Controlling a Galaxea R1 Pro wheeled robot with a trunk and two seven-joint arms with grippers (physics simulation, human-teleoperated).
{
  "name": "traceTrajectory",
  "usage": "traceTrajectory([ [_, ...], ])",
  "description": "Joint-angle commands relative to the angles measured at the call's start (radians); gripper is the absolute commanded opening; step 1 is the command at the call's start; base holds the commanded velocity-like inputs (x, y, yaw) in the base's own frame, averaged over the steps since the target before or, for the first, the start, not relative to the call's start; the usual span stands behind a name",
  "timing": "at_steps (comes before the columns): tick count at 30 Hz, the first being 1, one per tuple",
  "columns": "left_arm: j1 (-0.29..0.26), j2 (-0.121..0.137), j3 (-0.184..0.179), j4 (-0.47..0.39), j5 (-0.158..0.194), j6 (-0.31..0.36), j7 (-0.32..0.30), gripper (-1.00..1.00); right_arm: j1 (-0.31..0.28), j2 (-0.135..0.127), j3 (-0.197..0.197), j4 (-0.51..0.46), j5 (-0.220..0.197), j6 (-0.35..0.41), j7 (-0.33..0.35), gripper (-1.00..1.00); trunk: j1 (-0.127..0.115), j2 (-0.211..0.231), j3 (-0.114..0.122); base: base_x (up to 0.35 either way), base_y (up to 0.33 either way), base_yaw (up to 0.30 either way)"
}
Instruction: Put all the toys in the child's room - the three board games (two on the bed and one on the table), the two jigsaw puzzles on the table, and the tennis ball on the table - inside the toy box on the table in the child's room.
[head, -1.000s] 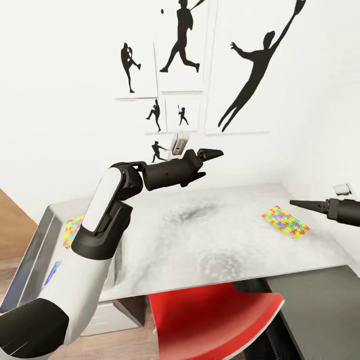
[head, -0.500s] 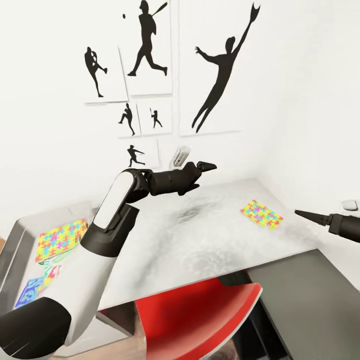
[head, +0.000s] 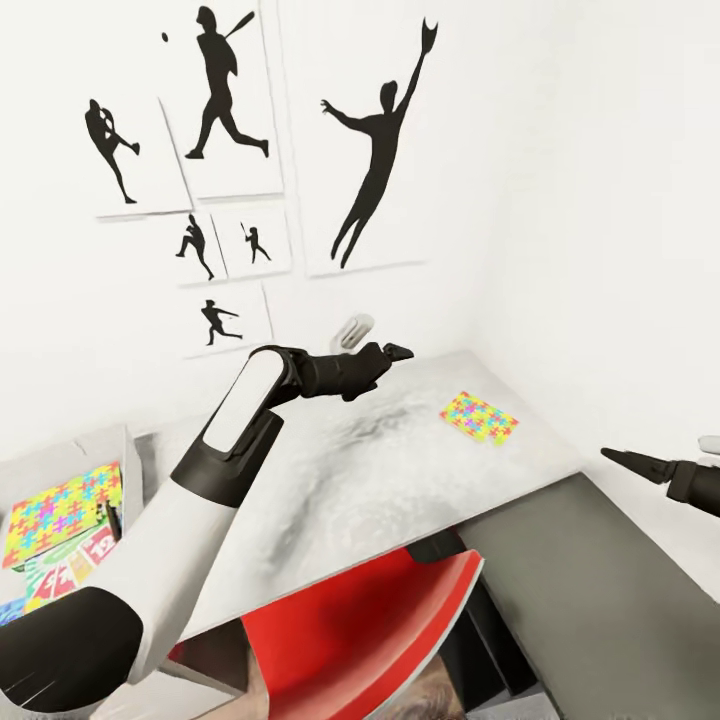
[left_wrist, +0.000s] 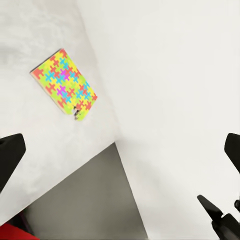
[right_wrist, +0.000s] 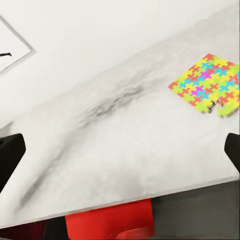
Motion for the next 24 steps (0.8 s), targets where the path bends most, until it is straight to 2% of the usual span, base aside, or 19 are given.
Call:
traceTrajectory([
  [1, -0.001, 0.0, 0.0, 0.0, 0.01, -0.001, 0.01, 1.0, -0.01, -0.001, 0.008, -0.001, -0.01, -0.004, 0.004, 1.0, 0.001, -0.002, -0.001, 0.0, 0.0, -0.271],
  [4, -0.017, 0.008, 0.013, 0.042, -0.007, 0.0, 0.011, 1.0, 0.026, -0.003, 0.009, -0.001, -0.013, -0.029, 0.005, 1.0, 0.001, -0.002, 0.0, 0.0, 0.0, -0.274],
  [7, -0.025, 0.011, 0.018, 0.056, -0.011, 0.002, 0.011, 1.0, 0.038, -0.002, 0.009, -0.001, -0.015, -0.039, 0.005, 1.0, 0.001, -0.002, 0.002, 0.0, 0.0, -0.275],
  [13, -0.065, 0.017, 0.023, 0.1, -0.021, 0.005, 0.013, 1.0, 0.09, 0.015, 0.009, 0.001, -0.019, -0.095, 0.004, 1.0, 0.001, -0.002, 0.005, 0.0, 0.0, -0.276],
  [15, -0.08, 0.018, 0.025, 0.117, -0.024, 0.007, 0.018, 1.0, 0.122, 0.034, 0.009, 0.001, -0.02, -0.128, 0.002, 1.0, 0.001, -0.002, 0.006, 0.0, 0.0, -0.277],
  [18, -0.086, 0.019, 0.026, 0.124, -0.024, 0.008, 0.022, 1.0, 0.139, 0.044, 0.009, 0.002, -0.02, -0.145, 0.001, 1.0, 0.001, -0.002, 0.007, 0.0, 0.0, -0.277],
  [20, -0.095, 0.021, 0.029, 0.137, -0.025, 0.009, 0.032, 1.0, 0.17, 0.067, 0.009, 0.003, -0.019, -0.172, 0.0, 1.0, 0.001, -0.002, 0.008, 0.0, 0.0, -0.277],
  [21, -0.095, 0.021, 0.029, 0.137, -0.025, 0.009, 0.032, 1.0, 0.17, 0.067, 0.009, 0.003, -0.019, -0.172, 0.0, 1.0, 0.001, -0.002, 0.008, 0.0, 0.0, -0.277],
  [23, -0.107, 0.026, 0.031, 0.155, -0.026, 0.009, 0.04, 1.0, 0.196, 0.092, 0.009, 0.007, -0.018, -0.19, -0.001, 1.0, 0.001, -0.002, 0.009, 0.0, 0.0, -0.277],
  [24, -0.107, 0.026, 0.031, 0.155, -0.026, 0.009, 0.04, 1.0, 0.196, 0.092, 0.009, 0.007, -0.018, -0.19, -0.001, 1.0, 0.001, -0.002, 0.01, 0.0, 0.0, -0.277],
])
